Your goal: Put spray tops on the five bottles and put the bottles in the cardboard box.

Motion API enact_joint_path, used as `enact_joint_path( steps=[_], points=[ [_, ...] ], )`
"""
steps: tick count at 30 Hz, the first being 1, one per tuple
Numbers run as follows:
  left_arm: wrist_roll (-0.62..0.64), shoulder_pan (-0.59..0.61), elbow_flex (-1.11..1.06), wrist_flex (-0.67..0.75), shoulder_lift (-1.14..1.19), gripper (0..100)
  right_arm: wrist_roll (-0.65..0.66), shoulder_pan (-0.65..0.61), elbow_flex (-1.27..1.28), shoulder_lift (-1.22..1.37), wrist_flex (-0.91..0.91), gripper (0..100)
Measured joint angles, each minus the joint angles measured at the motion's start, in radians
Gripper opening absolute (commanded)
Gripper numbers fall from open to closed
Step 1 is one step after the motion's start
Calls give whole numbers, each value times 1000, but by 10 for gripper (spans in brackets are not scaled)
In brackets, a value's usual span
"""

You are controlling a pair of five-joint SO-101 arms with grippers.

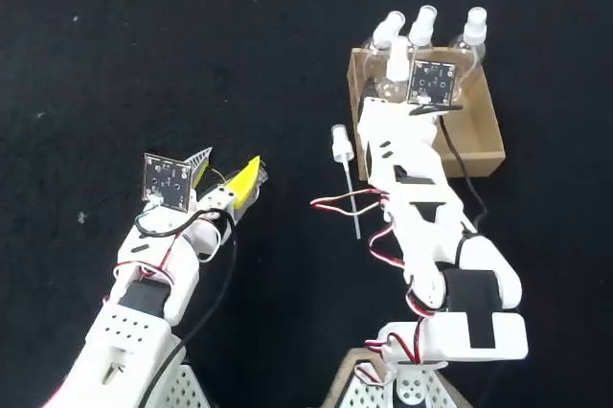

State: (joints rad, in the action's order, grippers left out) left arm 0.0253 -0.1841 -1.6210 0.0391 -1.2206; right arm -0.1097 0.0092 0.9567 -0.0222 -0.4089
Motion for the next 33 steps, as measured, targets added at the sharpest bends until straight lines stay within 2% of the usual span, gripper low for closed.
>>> enact_joint_path(
  steps=[6,12,33],
  points=[
    [0,0,0,0,0,245,0,0,0,0,0,176],
    [0,0,0,0,0,245,28,0,8,0,0,270],
    [0,0,0,0,0,245,37,-3,117,-110,0,266]
  ],
)
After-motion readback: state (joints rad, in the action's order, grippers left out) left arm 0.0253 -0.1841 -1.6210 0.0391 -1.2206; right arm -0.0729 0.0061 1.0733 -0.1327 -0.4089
